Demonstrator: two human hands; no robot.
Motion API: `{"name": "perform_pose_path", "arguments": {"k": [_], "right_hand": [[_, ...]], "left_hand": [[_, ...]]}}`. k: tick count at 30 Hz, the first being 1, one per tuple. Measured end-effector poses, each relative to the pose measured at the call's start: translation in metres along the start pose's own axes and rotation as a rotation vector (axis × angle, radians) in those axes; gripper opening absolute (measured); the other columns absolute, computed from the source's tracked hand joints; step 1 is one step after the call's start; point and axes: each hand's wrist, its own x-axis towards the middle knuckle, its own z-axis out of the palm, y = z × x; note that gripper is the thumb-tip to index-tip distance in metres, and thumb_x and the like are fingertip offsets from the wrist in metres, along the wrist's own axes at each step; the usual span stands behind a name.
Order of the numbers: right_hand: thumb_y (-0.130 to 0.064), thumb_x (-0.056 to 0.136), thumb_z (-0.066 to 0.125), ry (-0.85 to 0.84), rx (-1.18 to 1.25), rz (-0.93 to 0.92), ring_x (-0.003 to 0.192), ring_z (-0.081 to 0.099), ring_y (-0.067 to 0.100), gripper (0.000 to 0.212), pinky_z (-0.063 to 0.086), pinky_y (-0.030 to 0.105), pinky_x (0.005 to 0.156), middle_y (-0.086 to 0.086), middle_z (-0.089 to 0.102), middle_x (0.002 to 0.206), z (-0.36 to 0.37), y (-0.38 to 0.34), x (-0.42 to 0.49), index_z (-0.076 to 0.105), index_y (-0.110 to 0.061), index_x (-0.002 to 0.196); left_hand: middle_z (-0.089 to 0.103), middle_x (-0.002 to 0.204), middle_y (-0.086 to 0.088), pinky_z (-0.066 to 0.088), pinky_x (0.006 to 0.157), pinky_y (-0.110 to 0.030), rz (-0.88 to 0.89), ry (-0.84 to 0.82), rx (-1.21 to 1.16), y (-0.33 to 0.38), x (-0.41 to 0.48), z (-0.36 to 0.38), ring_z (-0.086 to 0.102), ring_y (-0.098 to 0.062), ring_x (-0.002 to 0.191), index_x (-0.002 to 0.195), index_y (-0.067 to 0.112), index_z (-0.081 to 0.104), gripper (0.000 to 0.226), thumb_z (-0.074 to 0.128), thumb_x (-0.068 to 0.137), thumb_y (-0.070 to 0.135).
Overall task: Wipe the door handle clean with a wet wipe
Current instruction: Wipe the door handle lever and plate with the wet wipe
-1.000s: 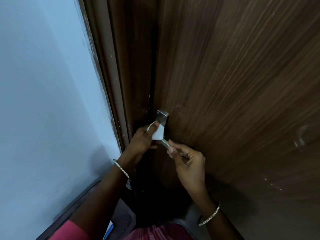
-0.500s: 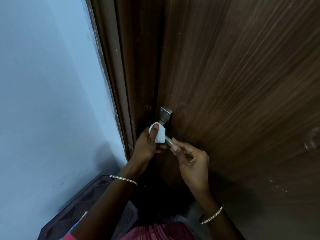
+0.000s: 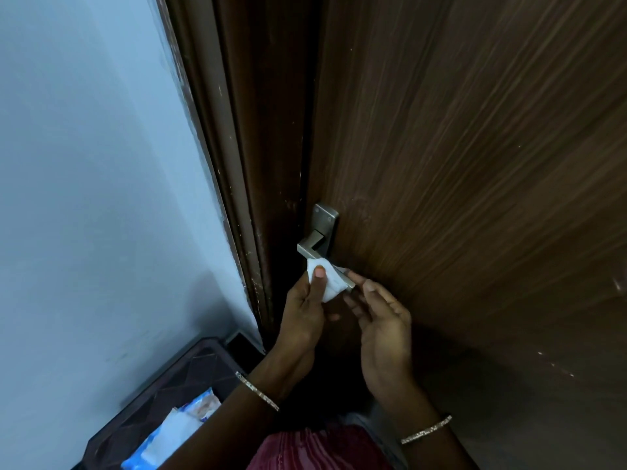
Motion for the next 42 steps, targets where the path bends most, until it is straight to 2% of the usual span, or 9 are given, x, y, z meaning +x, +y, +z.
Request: {"name": "perform_pose_path", "arguments": {"k": [4,10,13,17,23,27,31,39,42], "right_hand": [[-0.036,0.085,0.062,0.037,0.265,0.341,0.112,0.067,0.029,0.043,0.048,0.036,0.094,0.014,0.073,0.121,0.007,-0.001,-0.002,0.074,-0.008,0.115],[-0.043,0.099,0.046,-0.118,0.199,0.494,0.111,0.048,0.033,0.052,0.036,0.039,0.088,0.019,0.062,0.124,0.012,-0.009,0.008,0.068,-0.005,0.125],[-0.032,0.090,0.057,-0.052,0.193,0.403,0.091,0.063,0.029,0.037,0.053,0.035,0.073,0.022,0.068,0.114,0.003,-0.008,0.006,0.077,-0.007,0.108],[-0.017,0.097,0.057,0.067,0.142,0.224,0.114,0.069,0.033,0.027,0.053,0.040,0.099,0.019,0.074,0.116,-0.007,-0.008,-0.001,0.071,-0.002,0.114],[-0.002,0.094,0.065,0.085,-0.796,-0.736,0.104,0.073,0.007,0.023,0.059,0.020,0.085,0.001,0.077,0.111,-0.005,-0.017,-0.015,0.075,-0.009,0.113],[0.004,0.088,0.070,0.032,-1.152,-0.740,0.112,0.070,0.017,0.032,0.059,0.027,0.091,0.005,0.074,0.121,0.022,-0.011,-0.011,0.075,-0.010,0.116],[-0.042,0.095,0.061,-0.107,-1.402,-0.633,0.124,0.063,0.018,0.042,0.049,0.026,0.101,0.005,0.064,0.138,0.040,-0.017,-0.003,0.068,-0.015,0.127],[-0.033,0.097,0.062,-0.002,-1.123,-0.490,0.083,0.073,0.002,0.020,0.058,0.021,0.077,-0.008,0.079,0.094,0.044,-0.029,0.017,0.078,-0.021,0.103],[-0.031,0.088,0.075,0.064,-1.013,-0.400,0.083,0.073,-0.002,0.015,0.054,0.012,0.077,-0.016,0.078,0.090,0.028,-0.024,0.014,0.078,-0.026,0.102]], "left_hand": [[0.077,0.104,-0.009,0.059,0.076,-0.032,-0.057,-0.123,-0.072,0.002,-0.002,-0.005,0.074,-0.021,0.094,0.112,0.014,0.072,0.043,0.049,0.097,0.048],[0.054,0.065,-0.001,0.040,0.047,-0.021,-0.102,-0.278,-0.010,0.002,-0.009,-0.009,0.049,-0.008,0.052,0.078,0.024,0.071,0.035,0.055,0.095,0.049],[0.066,0.072,-0.007,0.044,0.048,-0.023,-0.127,-0.383,0.157,0.009,-0.001,-0.026,0.055,-0.012,0.055,0.082,0.012,0.073,0.048,0.059,0.089,0.058],[0.077,0.077,-0.003,0.052,0.052,-0.022,-0.156,-0.193,0.373,0.020,0.016,-0.047,0.068,-0.011,0.059,0.082,0.021,0.079,0.048,0.058,0.086,0.064],[0.077,0.082,-0.003,0.056,0.052,-0.024,-0.204,0.008,0.067,0.040,0.036,-0.053,0.069,-0.012,0.062,0.101,0.015,0.074,0.046,0.055,0.091,0.056],[0.077,0.089,-0.007,0.056,0.064,-0.031,-0.226,0.020,0.066,0.048,0.038,-0.037,0.070,-0.017,0.074,0.099,0.012,0.073,0.045,0.063,0.087,0.054],[0.077,0.080,-0.010,0.057,0.056,-0.028,-0.195,0.051,0.014,0.052,0.039,-0.033,0.073,-0.021,0.069,0.078,0.011,0.078,0.035,0.068,0.087,0.043],[0.079,0.079,-0.002,0.047,0.076,-0.036,-0.150,0.100,0.132,0.053,0.038,-0.033,0.072,-0.016,0.073,0.067,0.021,0.079,0.036,0.067,0.085,0.050],[0.078,0.078,-0.003,0.049,0.059,-0.025,-0.153,0.105,0.110,0.055,0.040,-0.035,0.070,-0.013,0.067,0.080,0.015,0.077,0.031,0.070,0.085,0.045]]}}
